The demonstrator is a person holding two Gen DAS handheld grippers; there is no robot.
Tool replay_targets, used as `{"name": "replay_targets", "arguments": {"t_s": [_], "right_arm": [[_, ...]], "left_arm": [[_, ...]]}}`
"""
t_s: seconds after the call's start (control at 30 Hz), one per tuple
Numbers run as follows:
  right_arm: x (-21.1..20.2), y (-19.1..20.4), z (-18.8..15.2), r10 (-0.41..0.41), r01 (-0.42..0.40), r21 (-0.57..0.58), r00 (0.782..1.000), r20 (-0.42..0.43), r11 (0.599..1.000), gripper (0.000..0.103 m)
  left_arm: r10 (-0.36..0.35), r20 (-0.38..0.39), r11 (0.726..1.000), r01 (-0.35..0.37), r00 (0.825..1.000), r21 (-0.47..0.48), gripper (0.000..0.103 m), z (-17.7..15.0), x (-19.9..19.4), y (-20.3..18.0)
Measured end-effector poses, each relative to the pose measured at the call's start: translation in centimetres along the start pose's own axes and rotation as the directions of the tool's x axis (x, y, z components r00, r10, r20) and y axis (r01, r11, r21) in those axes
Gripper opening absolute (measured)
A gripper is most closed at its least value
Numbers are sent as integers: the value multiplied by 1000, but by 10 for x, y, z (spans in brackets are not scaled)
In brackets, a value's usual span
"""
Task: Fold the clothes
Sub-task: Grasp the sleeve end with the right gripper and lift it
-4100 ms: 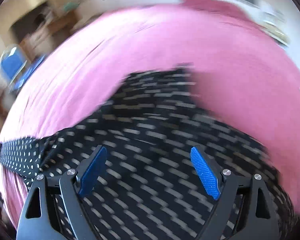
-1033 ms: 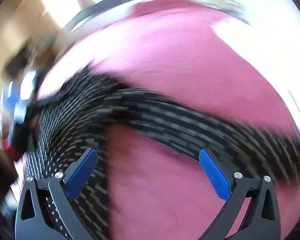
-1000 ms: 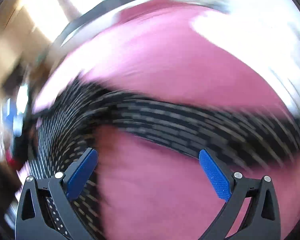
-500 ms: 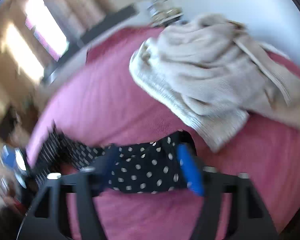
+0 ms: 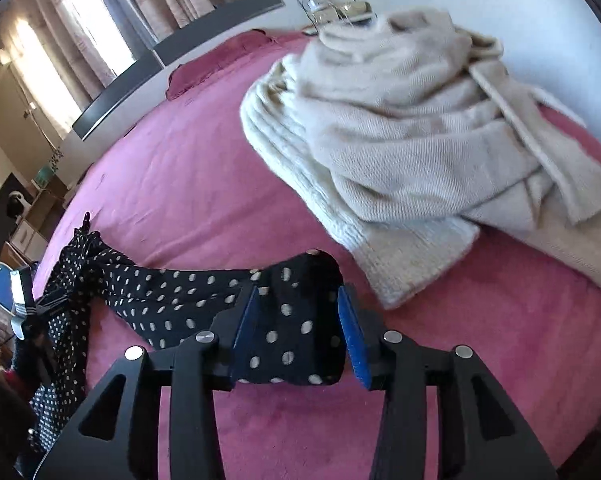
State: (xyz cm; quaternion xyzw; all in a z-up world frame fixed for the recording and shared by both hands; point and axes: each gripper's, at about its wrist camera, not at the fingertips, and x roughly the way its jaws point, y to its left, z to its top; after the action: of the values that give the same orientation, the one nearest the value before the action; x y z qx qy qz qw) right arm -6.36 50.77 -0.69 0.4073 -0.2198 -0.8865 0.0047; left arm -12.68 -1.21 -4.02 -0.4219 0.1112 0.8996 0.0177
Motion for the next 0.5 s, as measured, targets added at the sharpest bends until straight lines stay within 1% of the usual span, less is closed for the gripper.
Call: {"name": "replay_targets", "arguments": {"t_s": [0.13,0.27,0.37,0.4,0.47,0.5], "right_arm": [[12,8,3,29,-29,-31,1000,-5,999,45],[17,23,6,26,-26,-86,1000,-9,996,45],[25,24,5,27,-31,-98,999,-39,995,43],[30,24,4,25,-31,-99,998,-59,995,37],[44,22,2,17,-26,-93,995,-102,995,29],[50,19,1,8,-18,-83,992,-122,996,21]], "left_arm": [[1,-2,1000,-1,1000,-3,84,-1,-3,-1],[-6,-4,1000,6,1000,-12,87,0,1,4],[-5,-6,1000,5,1000,-19,89,-1,1,5],[-6,-6,1000,5,1000,-23,91,-1,1,6],[-4,-7,1000,4,1000,-30,93,-1,2,7],[-3,-8,999,3,1000,-35,95,-1,2,8]]}}
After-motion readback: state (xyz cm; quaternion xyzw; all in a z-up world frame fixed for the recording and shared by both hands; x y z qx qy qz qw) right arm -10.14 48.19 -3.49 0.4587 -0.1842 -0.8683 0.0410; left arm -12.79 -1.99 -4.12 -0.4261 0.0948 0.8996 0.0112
